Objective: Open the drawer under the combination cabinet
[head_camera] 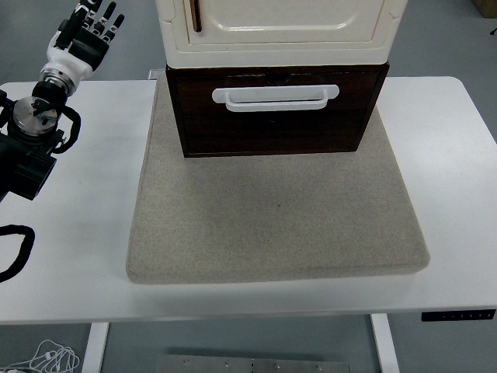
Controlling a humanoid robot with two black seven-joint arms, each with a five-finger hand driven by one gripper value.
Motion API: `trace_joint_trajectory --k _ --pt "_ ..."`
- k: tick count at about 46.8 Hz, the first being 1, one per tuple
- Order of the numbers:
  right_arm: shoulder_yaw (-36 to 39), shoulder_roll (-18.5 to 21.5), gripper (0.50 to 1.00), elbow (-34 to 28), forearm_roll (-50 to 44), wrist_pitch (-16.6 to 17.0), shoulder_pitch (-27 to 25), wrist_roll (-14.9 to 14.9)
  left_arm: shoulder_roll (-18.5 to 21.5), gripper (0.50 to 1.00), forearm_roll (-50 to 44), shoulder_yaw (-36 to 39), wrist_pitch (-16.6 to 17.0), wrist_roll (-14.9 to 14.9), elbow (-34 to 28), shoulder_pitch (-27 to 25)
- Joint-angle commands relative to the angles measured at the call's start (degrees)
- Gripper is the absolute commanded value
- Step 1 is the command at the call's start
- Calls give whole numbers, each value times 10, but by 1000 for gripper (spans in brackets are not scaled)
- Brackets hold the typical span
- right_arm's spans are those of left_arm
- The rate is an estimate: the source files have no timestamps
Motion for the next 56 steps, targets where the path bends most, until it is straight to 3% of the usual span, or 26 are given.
trace_joint_trajectory --k 1,29,39,56 --pt "0 0 926 -1 0 -1 0 0 -2 1000 0 0 3 0 0 -1" --pt "0 0 926 -1 0 -1 0 0 3 1000 1 0 3 1 0 -13" --pt "0 0 926 0 0 -1 0 0 5 1000 14 6 9 2 1 -41" --pt "0 0 926 0 0 0 0 0 94 1000 107 9 23 2 -12 -160"
